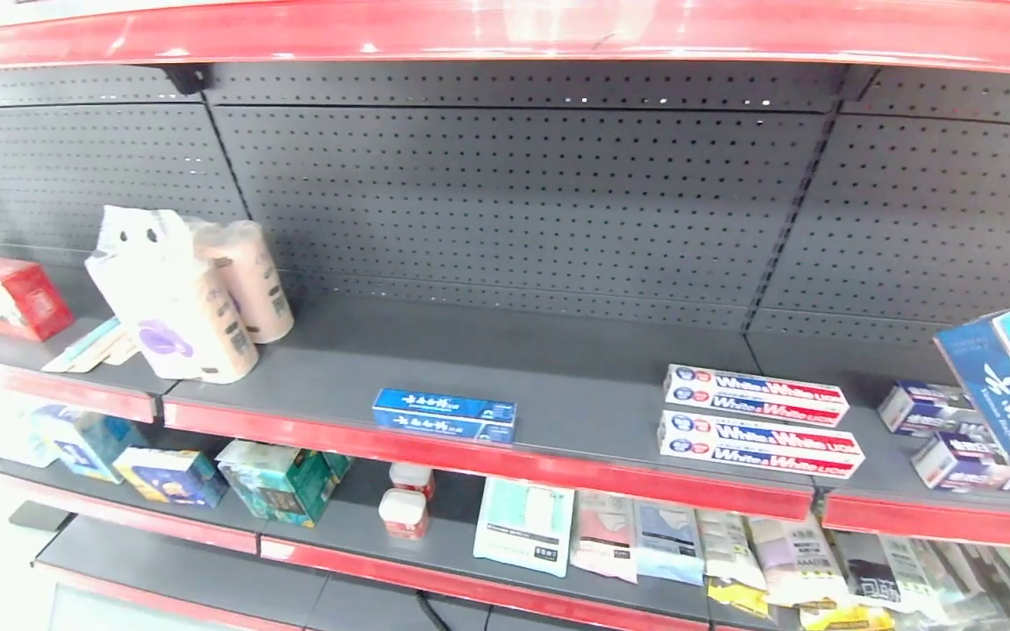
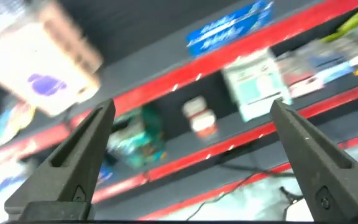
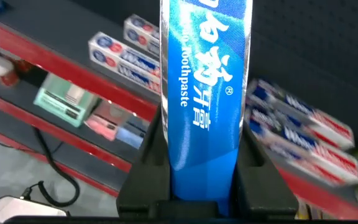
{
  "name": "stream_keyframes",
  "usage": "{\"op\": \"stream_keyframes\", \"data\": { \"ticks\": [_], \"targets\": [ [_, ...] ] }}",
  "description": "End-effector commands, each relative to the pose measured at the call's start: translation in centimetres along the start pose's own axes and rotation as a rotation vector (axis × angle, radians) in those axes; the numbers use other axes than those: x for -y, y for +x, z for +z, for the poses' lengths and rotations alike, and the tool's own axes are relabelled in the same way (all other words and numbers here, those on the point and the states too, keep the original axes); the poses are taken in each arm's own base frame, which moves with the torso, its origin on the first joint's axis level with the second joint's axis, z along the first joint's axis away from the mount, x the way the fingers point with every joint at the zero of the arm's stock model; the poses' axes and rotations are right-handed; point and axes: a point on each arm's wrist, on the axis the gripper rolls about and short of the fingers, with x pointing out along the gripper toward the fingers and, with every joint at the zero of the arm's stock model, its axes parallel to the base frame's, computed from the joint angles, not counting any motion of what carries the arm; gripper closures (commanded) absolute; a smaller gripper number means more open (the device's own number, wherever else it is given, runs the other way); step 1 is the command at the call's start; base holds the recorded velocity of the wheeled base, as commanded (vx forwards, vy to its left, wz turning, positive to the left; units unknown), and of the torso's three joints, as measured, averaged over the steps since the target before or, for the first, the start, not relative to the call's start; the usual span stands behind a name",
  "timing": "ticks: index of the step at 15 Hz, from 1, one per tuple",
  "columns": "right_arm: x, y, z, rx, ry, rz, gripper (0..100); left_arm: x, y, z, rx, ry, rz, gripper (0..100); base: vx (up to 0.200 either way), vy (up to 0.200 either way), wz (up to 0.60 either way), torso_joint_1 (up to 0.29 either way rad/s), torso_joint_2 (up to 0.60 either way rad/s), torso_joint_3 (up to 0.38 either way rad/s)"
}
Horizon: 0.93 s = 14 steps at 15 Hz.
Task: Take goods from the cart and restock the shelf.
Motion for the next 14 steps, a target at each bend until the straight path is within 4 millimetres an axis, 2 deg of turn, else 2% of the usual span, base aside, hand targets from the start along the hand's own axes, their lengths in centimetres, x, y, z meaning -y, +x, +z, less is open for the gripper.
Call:
{"op": "stream_keyframes", "data": {
  "ticks": [1,5,6,9,10,12,14],
  "targets": [
    [0.1,0.2,0.2,-0.003,0.000,0.004,100,0.2,-0.3,-0.5,0.017,0.013,0.007,0,0.000,0.000,0.60,0.002,0.00,-0.002],
    [0.2,0.5,0.5,-0.009,-0.002,0.011,100,0.5,-0.8,-1.0,0.056,0.020,-0.005,0,0.000,0.000,0.60,0.002,0.00,0.001],
    [0.2,0.6,0.5,-0.012,-0.003,0.016,100,0.6,-0.9,-1.2,0.057,0.020,-0.006,0,0.000,0.000,0.00,0.000,0.00,0.000],
    [0.8,1.7,2.2,0.005,-0.028,0.043,100,0.8,-0.8,-2.0,0.033,-0.014,0.021,0,0.000,0.000,0.00,0.000,0.00,0.000],
    [0.9,2.7,3.3,0.010,-0.036,0.078,100,0.9,-1.1,-2.4,0.034,-0.049,0.060,0,0.000,0.000,0.00,0.000,0.00,0.000],
    [0.7,3.9,4.1,0.009,-0.046,0.123,100,1.2,-1.3,-3.3,0.003,-0.064,0.120,0,0.000,0.000,0.00,0.000,0.00,0.000],
    [0.6,4.5,4.5,0.005,-0.049,0.152,100,1.6,-1.5,-4.2,0.004,-0.221,0.091,0,0.000,0.000,0.00,0.000,0.00,0.000]
  ]
}}
